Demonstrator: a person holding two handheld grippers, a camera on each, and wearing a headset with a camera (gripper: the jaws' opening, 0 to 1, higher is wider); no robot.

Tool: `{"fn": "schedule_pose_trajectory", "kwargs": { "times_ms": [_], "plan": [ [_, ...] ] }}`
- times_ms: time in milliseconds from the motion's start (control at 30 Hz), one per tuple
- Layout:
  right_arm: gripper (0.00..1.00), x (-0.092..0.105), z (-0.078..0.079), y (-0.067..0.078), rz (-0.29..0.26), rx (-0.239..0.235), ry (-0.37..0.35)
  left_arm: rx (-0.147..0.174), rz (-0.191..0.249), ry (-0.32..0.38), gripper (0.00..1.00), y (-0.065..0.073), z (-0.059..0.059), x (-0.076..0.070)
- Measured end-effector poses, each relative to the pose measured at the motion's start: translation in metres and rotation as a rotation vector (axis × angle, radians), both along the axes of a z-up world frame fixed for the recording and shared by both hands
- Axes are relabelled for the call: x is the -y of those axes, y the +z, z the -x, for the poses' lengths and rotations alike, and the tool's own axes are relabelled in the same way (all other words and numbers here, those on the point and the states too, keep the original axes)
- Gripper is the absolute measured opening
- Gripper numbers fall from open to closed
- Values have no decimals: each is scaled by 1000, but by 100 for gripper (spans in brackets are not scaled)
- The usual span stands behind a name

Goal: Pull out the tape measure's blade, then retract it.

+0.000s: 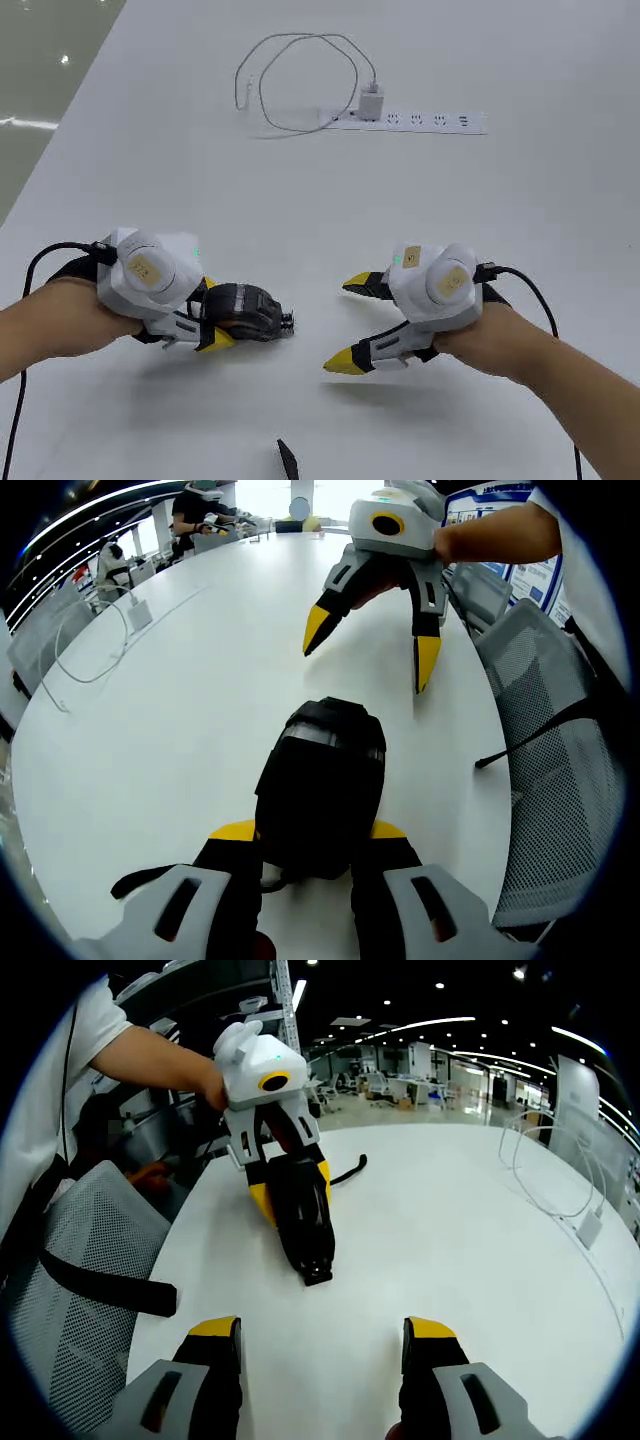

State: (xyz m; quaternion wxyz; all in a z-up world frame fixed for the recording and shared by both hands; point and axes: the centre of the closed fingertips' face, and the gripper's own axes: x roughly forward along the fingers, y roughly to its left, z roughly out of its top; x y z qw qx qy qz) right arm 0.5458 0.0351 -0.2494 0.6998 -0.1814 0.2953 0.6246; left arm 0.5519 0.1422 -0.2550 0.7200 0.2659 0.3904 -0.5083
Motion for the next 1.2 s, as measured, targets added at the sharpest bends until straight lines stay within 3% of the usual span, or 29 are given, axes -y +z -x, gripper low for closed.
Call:
{"fn": "schedule_pose_trajectory", "kwargs": {
  "times_ms": [1200],
  "plan": [
    [37,-39,-4,-8,-55,37,71,-6,-2,0,29,-2,-2,-1]
  ]
}}
